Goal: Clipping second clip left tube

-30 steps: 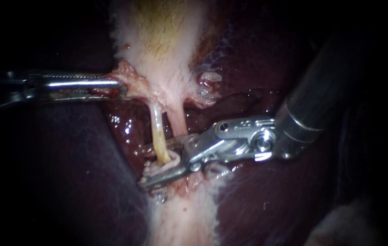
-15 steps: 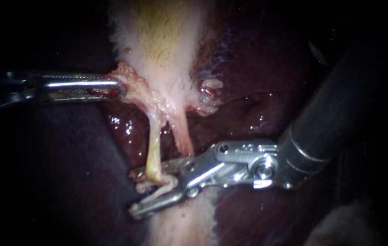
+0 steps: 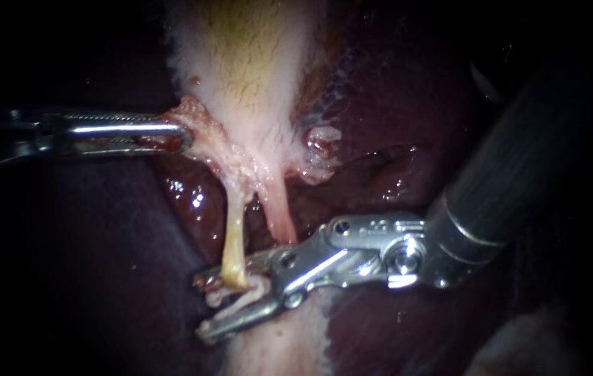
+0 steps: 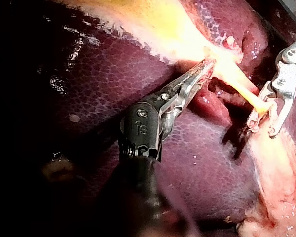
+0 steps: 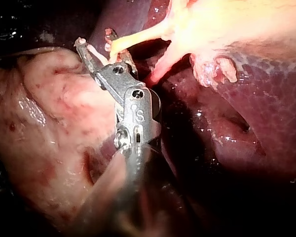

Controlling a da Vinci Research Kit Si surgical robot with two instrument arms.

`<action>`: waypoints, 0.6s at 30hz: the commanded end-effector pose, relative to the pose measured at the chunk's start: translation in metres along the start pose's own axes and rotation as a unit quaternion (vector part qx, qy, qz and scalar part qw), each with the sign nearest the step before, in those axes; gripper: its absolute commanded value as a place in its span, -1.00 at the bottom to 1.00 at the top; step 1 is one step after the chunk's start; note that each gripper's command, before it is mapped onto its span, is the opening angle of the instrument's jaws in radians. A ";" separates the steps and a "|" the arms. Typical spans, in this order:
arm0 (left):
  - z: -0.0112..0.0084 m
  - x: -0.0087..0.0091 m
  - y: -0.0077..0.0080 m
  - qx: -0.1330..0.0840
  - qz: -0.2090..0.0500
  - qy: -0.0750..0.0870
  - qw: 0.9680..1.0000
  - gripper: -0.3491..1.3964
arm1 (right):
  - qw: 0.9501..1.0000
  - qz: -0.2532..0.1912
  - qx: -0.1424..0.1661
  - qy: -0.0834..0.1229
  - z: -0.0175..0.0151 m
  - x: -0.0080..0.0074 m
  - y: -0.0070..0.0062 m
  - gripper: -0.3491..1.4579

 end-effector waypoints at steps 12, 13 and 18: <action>0.0000 -0.0001 -0.0003 0.000 0.000 0.000 1.000 -1.00 | 1.000 0.028 -0.013 -0.005 -0.0016 0.0007 0.0001 -1.00; 0.0000 -0.0001 -0.0003 -0.001 0.000 0.000 1.000 -1.00 | 0.999 0.033 -0.017 -0.015 -0.0018 0.0008 0.0001 -1.00; 0.0000 -0.0001 -0.0005 -0.001 0.000 0.000 1.000 -1.00 | 0.999 0.034 -0.019 -0.025 -0.0022 0.0008 -0.0002 -1.00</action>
